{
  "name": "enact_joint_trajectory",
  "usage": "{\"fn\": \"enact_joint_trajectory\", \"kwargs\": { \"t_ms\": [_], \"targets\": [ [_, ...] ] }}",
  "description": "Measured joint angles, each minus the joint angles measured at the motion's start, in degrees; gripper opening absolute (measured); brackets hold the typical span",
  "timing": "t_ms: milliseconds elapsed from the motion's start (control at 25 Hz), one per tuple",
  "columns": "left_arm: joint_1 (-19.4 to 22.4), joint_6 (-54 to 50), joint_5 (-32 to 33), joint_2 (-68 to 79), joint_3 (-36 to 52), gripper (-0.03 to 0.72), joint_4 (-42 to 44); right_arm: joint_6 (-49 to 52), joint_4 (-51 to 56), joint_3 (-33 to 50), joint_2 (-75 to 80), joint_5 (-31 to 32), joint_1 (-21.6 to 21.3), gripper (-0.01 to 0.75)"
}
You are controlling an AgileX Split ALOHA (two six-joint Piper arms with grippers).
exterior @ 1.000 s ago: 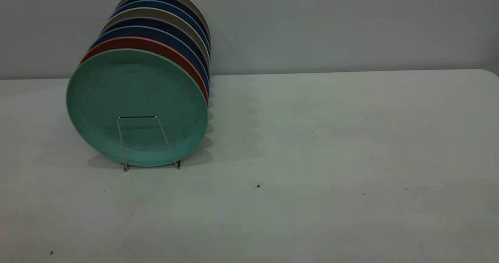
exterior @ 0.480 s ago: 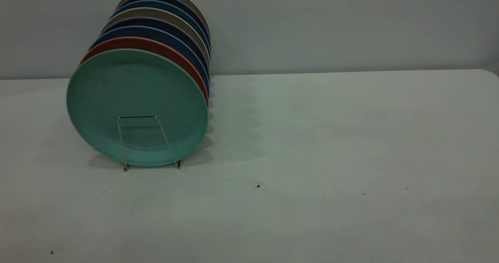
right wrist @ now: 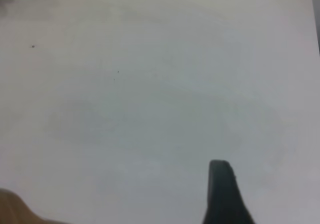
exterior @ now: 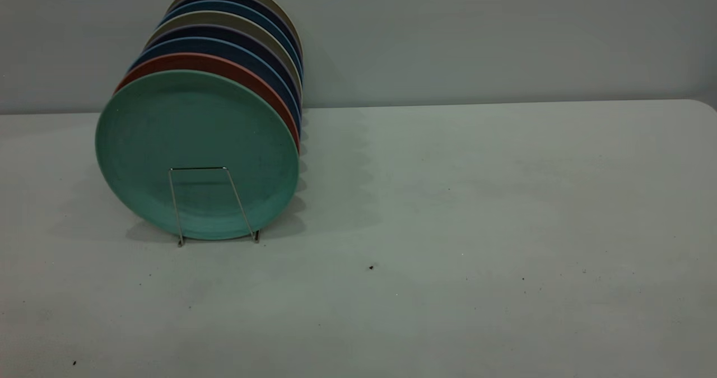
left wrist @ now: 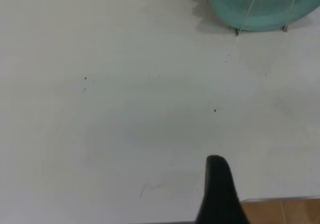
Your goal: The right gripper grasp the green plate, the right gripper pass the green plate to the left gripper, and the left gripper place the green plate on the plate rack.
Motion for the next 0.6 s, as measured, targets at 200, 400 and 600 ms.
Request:
{"fn": "enact_joint_trajectory", "kwargs": {
  "t_ms": [200,400,600],
  "targets": [
    [0.0,0.0,0.0,0.0,0.0,0.536,0.0,0.0,0.1,0.0,0.0,0.0,0.0,0.475],
    [0.0,0.0,0.0,0.0,0.0,0.536,0.0,0.2,0.4,0.0,0.0,0.0,0.0,0.475],
    [0.0,0.0,0.0,0.0,0.0,0.536,0.0,0.3,0.4,0.0,0.0,0.0,0.0,0.475]
  ]
}}
